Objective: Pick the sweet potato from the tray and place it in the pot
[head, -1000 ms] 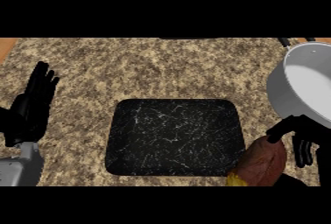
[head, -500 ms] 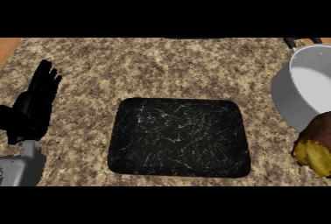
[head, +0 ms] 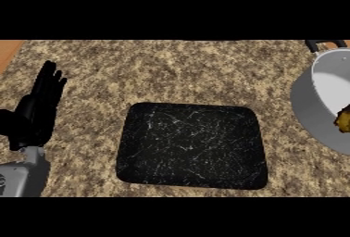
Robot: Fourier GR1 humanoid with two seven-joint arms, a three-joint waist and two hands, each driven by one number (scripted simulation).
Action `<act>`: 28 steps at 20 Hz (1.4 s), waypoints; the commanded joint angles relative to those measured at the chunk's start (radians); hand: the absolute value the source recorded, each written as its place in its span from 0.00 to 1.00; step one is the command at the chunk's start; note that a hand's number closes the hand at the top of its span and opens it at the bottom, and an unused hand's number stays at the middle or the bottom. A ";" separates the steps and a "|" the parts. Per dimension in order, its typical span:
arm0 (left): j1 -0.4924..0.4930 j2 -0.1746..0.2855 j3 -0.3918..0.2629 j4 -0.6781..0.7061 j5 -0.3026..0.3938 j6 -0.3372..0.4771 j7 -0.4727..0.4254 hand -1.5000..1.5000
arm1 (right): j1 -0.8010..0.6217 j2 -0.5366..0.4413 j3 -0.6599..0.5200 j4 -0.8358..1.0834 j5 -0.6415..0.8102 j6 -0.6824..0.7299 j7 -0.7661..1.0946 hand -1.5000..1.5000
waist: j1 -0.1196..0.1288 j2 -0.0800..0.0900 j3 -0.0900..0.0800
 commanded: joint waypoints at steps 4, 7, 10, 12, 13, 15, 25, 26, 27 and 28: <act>0.009 -0.016 -0.005 0.023 0.005 -0.021 -0.022 0.50 | -0.048 -0.089 0.012 0.317 0.291 -0.164 -0.145 1.00 | 0.010 0.002 0.000; 0.026 0.004 0.020 -0.022 0.016 -0.040 -0.001 0.50 | -0.146 -0.076 0.032 0.508 0.296 -0.211 -0.228 1.00 | 0.007 -0.003 0.000; -0.055 -0.013 0.009 0.013 -0.006 -0.004 0.040 0.50 | -0.211 -0.051 0.030 0.758 0.298 -0.316 -0.379 1.00 | 0.011 0.001 0.001; -0.049 -0.013 0.000 -0.002 -0.012 -0.014 0.045 0.50 | -0.267 -0.074 0.014 0.874 0.266 -0.269 -0.400 1.00 | 0.011 0.001 0.001; -0.043 -0.014 -0.001 0.008 -0.030 -0.004 0.038 0.50 | -0.298 -0.064 0.008 0.868 0.227 -0.218 -0.364 1.00 | 0.007 -0.001 0.000; -0.046 -0.013 -0.003 -0.004 -0.035 0.001 0.050 0.50 | -0.337 -0.090 -0.038 0.991 0.193 -0.192 -0.378 0.00 | 0.014 0.001 0.001; -0.032 0.002 0.035 0.022 0.002 -0.045 0.004 0.50 | -0.420 -0.031 -0.166 1.163 -0.078 -0.007 -0.650 0.00 | 0.015 0.003 0.003; -0.013 -0.029 -0.004 -0.029 -0.025 -0.007 0.049 0.50 | -0.417 -0.033 -0.192 1.155 -0.107 0.003 -0.651 0.00 | 0.010 -0.003 0.003; 0.006 -0.020 0.007 -0.040 -0.015 -0.022 0.033 0.50 | -0.432 -0.042 -0.228 1.172 -0.143 0.010 -0.667 0.00 | 0.016 -0.003 0.003; 0.012 -0.018 0.021 -0.020 -0.007 -0.032 0.006 0.50 | -0.431 -0.019 -0.235 1.166 -0.165 0.020 -0.670 0.00 | 0.008 -0.003 0.002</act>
